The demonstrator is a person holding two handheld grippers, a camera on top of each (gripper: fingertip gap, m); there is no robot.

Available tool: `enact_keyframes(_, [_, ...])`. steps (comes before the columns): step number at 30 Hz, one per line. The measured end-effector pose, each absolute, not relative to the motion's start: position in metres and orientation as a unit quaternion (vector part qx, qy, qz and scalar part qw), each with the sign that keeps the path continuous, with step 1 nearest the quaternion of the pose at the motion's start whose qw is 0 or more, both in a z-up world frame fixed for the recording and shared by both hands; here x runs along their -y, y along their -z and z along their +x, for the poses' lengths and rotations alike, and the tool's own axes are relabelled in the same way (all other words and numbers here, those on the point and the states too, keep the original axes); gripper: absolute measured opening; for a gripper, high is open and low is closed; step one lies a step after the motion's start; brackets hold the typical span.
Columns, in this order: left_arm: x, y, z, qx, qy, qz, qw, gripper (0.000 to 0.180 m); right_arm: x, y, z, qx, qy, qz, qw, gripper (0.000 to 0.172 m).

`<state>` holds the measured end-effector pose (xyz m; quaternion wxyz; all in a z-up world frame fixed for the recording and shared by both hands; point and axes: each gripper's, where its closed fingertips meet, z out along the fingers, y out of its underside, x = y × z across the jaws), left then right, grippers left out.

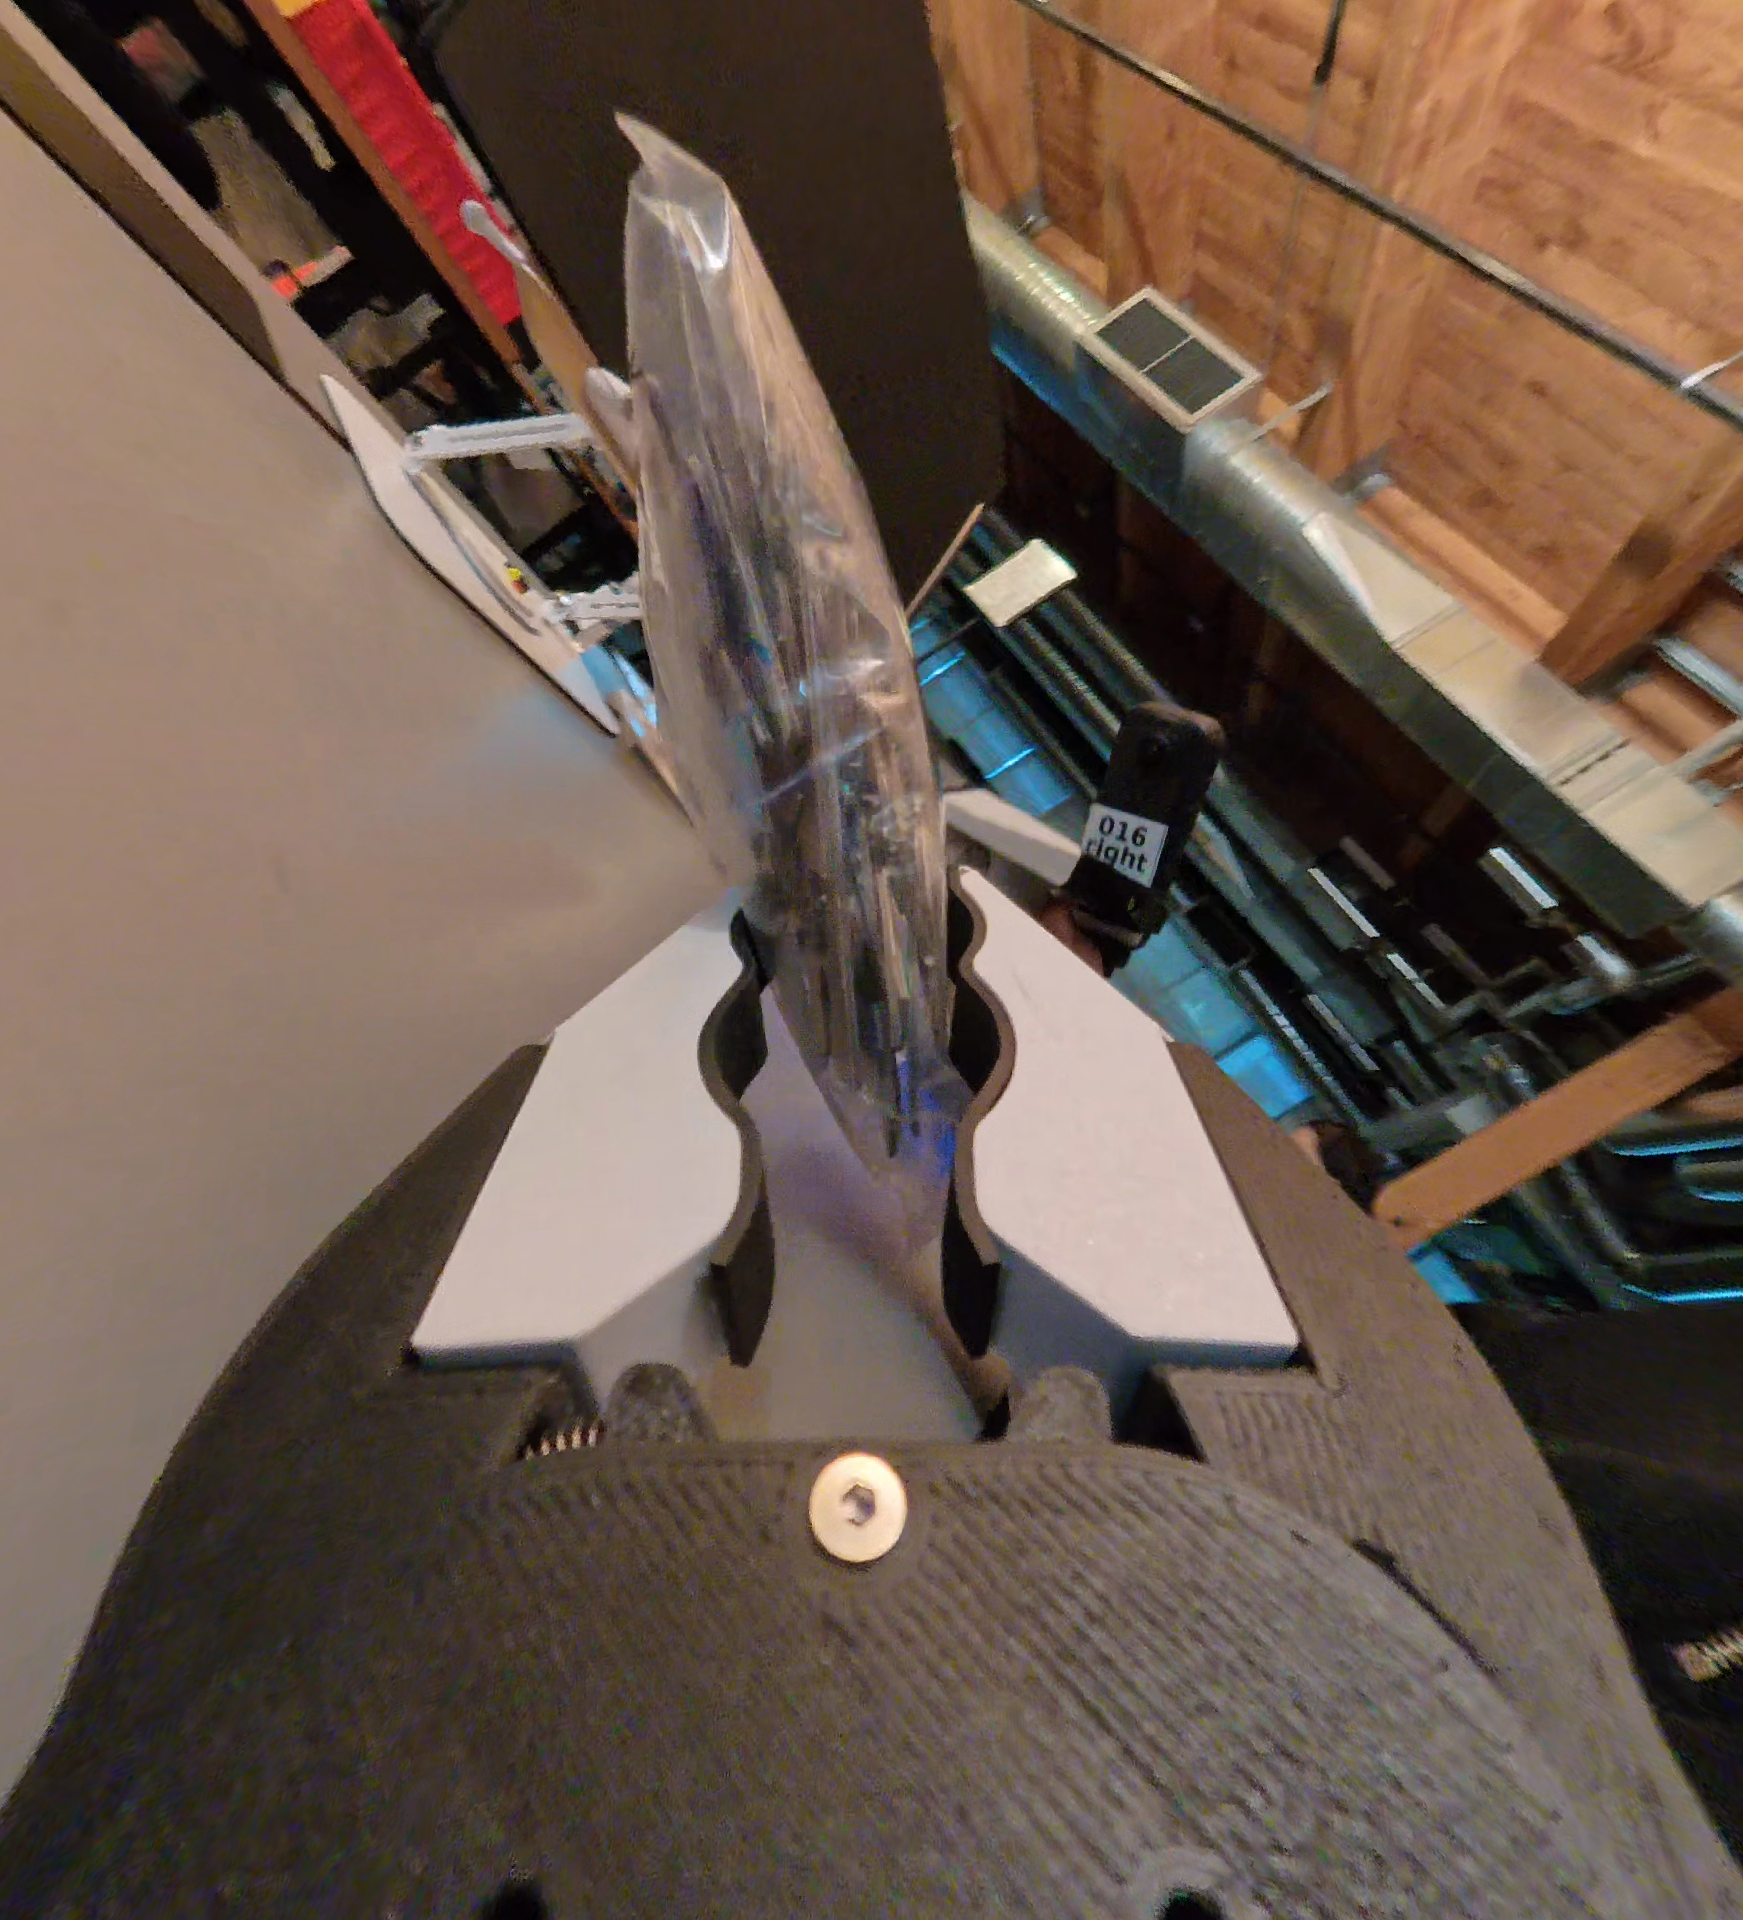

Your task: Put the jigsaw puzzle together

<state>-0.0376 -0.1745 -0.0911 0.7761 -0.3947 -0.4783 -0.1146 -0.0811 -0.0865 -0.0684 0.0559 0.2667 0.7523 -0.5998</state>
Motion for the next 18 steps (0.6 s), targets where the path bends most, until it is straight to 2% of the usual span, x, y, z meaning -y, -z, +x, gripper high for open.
enact_keyframes(6, [0.169, 0.109, -0.061, 0.516, 0.064, -0.452, 0.725, 0.019, 0.066, 0.125, -0.091, -0.725, 0.586, 0.346, 0.107, 0.000])
enact_keyframes(10, [0.164, 0.119, -0.076, 0.535, 0.036, -0.495, 0.684, 0.013, 0.054, 0.146, -0.100, -0.724, 0.569, 0.375, 0.109, 0.000])
enact_keyframes(13, [0.160, 0.118, -0.086, 0.539, 0.022, -0.509, 0.671, 0.011, 0.044, 0.162, -0.104, -0.730, 0.541, 0.401, 0.117, 0.007])
enact_keyframes(15, [0.161, 0.112, -0.094, 0.539, 0.007, -0.514, 0.668, 0.000, 0.037, 0.172, -0.105, -0.732, 0.523, 0.418, 0.124, 0.012])
enact_keyframes(18, [0.155, 0.109, -0.103, 0.532, -0.006, -0.553, 0.641, 0.000, 0.029, 0.184, -0.106, -0.736, 0.507, 0.430, 0.124, 0.011])
